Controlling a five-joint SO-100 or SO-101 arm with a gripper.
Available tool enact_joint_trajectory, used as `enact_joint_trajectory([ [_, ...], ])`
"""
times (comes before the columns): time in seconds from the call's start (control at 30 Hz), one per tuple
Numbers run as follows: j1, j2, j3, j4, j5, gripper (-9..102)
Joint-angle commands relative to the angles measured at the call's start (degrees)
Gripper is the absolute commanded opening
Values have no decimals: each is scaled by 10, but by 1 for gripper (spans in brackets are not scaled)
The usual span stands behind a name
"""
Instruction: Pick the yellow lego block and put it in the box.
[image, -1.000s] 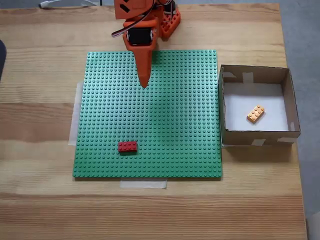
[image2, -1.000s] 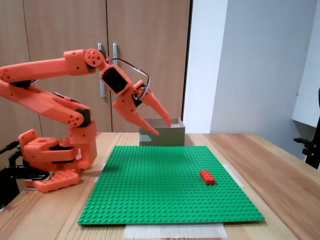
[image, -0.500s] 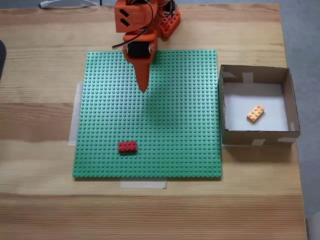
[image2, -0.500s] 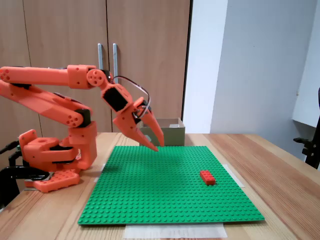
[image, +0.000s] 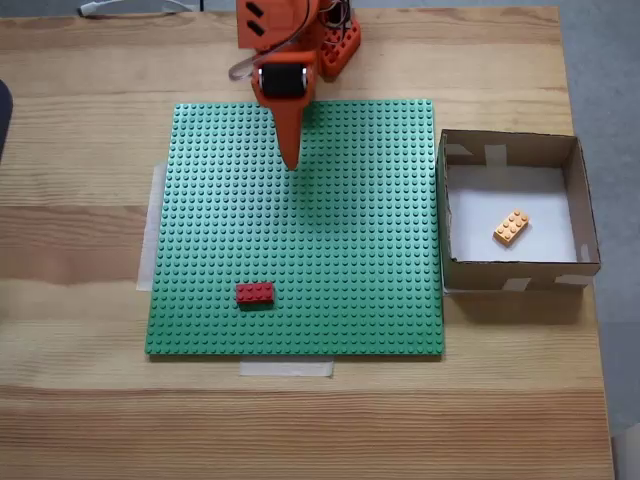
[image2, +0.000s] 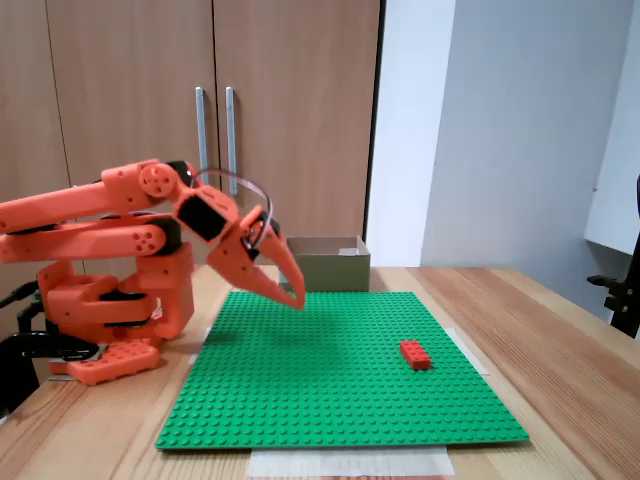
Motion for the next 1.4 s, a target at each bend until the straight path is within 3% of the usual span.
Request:
enact_joint_trajectory([
  [0.0,5,15,5,-1,-3,-1],
  [1.0,10,15,74,-18,-14,-1],
  [1.07,11,15,74,-18,-14,5],
  [1.37,11,15,74,-18,-15,-1],
])
